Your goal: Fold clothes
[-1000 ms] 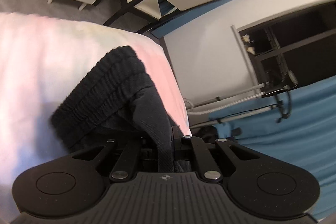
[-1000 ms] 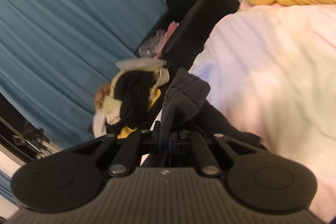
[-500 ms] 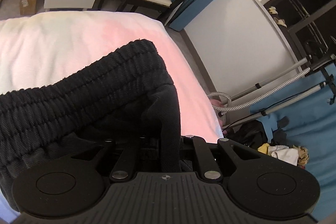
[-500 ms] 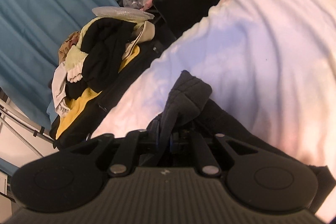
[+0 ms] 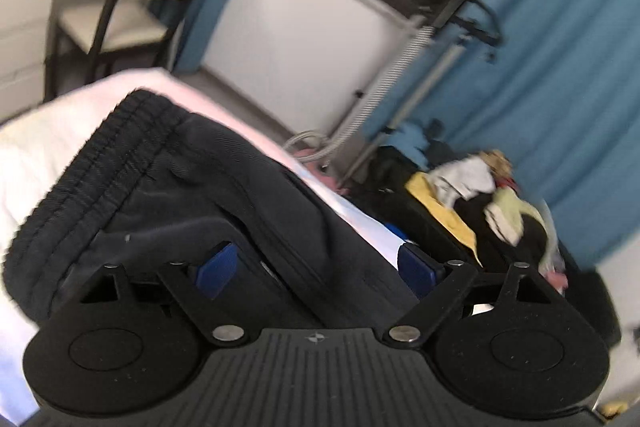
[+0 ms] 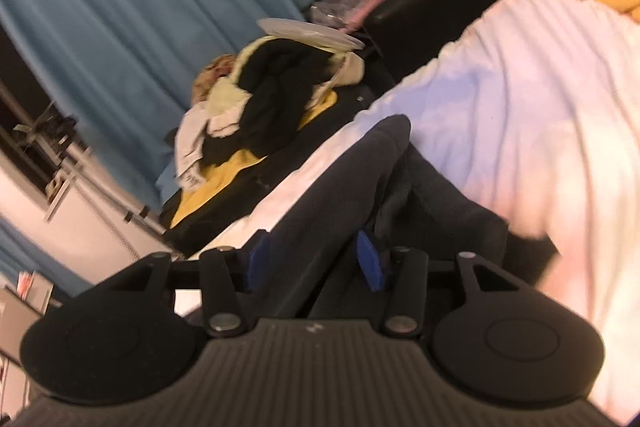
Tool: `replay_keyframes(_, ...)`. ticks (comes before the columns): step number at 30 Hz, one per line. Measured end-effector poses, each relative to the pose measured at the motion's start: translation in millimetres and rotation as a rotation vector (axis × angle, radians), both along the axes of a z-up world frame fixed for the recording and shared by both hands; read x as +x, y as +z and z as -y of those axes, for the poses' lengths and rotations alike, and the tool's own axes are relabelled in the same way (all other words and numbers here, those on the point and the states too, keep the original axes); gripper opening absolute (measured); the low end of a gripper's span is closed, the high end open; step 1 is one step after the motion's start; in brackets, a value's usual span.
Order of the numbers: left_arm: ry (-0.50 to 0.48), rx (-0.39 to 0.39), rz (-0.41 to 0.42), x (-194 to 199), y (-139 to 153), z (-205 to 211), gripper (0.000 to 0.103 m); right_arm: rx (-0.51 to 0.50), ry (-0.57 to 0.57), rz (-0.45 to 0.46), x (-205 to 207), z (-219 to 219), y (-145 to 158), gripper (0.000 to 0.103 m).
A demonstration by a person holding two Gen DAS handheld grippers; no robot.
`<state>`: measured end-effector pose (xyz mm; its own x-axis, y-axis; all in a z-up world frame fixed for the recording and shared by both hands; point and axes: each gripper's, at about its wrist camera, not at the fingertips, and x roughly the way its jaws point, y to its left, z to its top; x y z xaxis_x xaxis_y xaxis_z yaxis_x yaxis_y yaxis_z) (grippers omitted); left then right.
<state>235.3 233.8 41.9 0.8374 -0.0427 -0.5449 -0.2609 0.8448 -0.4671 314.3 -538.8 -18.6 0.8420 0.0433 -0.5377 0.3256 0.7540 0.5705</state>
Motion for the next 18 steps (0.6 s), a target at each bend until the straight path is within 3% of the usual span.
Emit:
replay_keyframes(7,-0.17,0.191,0.046,-82,23,57,0.092,-0.058,0.111,0.056,-91,-50,30,0.05)
replay_keyframes(18,-0.269,0.346,0.133,-185,36,116,0.093,-0.278,0.294,0.151,-200,-123,73,0.052)
